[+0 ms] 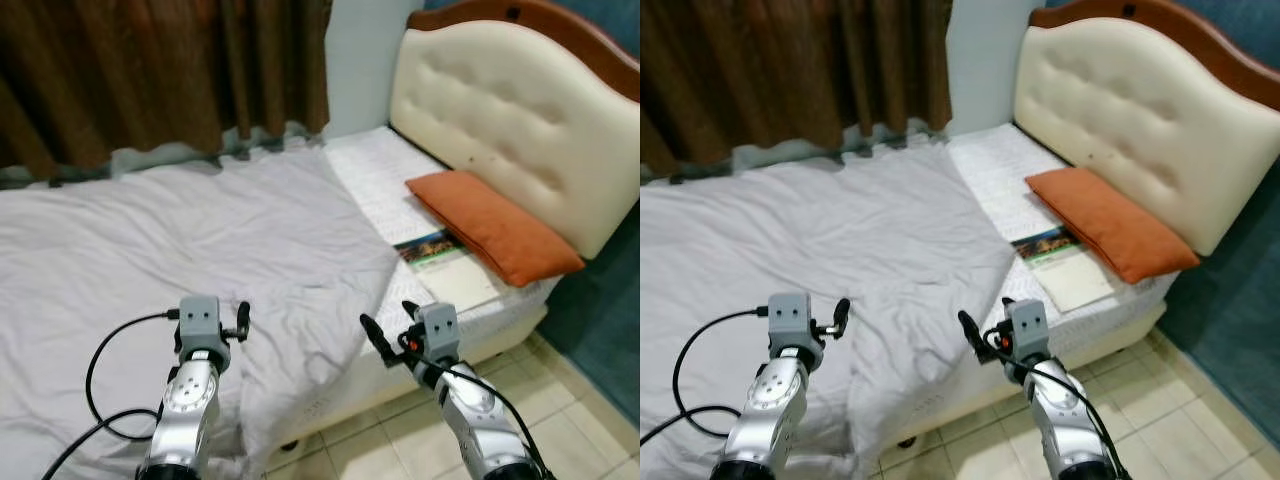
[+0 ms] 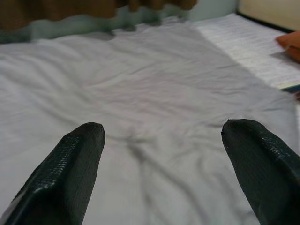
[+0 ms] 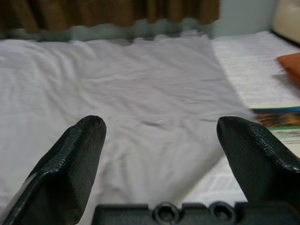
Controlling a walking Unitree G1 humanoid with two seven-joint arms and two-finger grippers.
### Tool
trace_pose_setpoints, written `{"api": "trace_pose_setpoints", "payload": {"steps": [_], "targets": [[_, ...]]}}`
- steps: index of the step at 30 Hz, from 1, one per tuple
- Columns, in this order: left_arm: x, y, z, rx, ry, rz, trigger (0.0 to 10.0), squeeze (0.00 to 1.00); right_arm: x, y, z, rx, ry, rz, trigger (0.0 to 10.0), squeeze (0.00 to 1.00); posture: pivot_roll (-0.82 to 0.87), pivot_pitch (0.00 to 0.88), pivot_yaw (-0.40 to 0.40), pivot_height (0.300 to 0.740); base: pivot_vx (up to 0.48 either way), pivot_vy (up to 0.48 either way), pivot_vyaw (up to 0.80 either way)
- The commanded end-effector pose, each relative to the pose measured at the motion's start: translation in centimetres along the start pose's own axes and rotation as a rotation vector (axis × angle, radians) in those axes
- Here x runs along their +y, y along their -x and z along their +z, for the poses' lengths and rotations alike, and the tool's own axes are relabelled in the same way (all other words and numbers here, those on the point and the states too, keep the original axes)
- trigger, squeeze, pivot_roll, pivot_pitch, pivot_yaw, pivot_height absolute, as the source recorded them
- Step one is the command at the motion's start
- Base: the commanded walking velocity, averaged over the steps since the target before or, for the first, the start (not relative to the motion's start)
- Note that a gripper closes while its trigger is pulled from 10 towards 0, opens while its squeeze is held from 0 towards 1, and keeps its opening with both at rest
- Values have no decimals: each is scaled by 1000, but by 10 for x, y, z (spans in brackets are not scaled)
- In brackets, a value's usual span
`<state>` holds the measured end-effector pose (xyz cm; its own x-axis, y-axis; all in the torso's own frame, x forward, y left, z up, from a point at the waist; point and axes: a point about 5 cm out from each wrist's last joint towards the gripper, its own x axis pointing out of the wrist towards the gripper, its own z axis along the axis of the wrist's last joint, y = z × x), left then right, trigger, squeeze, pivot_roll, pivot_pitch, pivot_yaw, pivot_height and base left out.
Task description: Clean up the room
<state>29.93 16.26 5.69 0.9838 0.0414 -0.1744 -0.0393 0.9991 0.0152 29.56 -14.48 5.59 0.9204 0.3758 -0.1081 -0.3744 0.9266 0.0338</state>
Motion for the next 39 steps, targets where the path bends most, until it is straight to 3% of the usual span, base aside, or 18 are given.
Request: {"api": "trace_pose_setpoints", "payload": {"steps": [1,12,14,17,19,21,22,23,25,26,28,31,32,35,39], "targets": [[-10,-1,2,-4,-5,-27,10000,0,-8,4,-1,15,17,-20,10000,0,26,0,-19,740,480,0,0],[-9,0,-1,16,5,-11,10000,0,-3,6,-5,32,19,3,10000,8,26,18,-26,740,480,0,435],[-12,-4,0,20,-14,-39,10000,0,-2,7,-7,41,14,2,10000,8,29,28,-32,740,480,0,553],[-16,-23,2,67,-15,-77,10000,0,3,13,-14,75,3,11,10000,0,19,79,-38,740,320,0,0],[-10,-35,4,125,17,-74,10000,0,9,28,-16,81,8,22,10000,0,-23,207,-41,740,0,0,0],[-6,-42,7,159,54,-62,10000,0,12,38,-19,92,8,26,10000,0,-23,207,-41,740,0,0,0],[-3,-44,10,156,59,-57,10000,0,15,46,-16,87,12,29,10000,0,-66,280,-39,740,0,0,0],[-3,-44,10,156,59,-57,10000,0,15,46,-16,87,12,29,10000,0,-66,280,-39,740,0,0,0],[12,-53,28,131,114,4,10000,0,25,88,-4,89,26,22,10000,0,-203,458,-44,740,0,0,0],[12,-53,28,131,114,4,10000,0,25,88,-4,89,26,22,10000,0,-203,458,-44,740,0,0,0],[15,-60,39,114,166,32,10000,0,36,116,-1,89,41,0,10000,0,-291,573,-63,740,0,0,0],[19,-65,49,84,199,57,10000,0,53,143,11,95,25,-21,10000,0,-347,630,-77,740,0,0,0],[19,-65,49,84,199,57,10000,0,53,143,11,95,25,-21,10000,0,-347,630,-77,740,0,0,0],[25,-66,52,62,324,90,10000,0,76,170,23,143,-10,-7,10000,0,-395,656,-90,740,0,0,0],[25,-67,54,54,347,92,10000,0,81,181,27,174,-16,-22,10000,0,-407,672,-92,740,0,0,0]]}}
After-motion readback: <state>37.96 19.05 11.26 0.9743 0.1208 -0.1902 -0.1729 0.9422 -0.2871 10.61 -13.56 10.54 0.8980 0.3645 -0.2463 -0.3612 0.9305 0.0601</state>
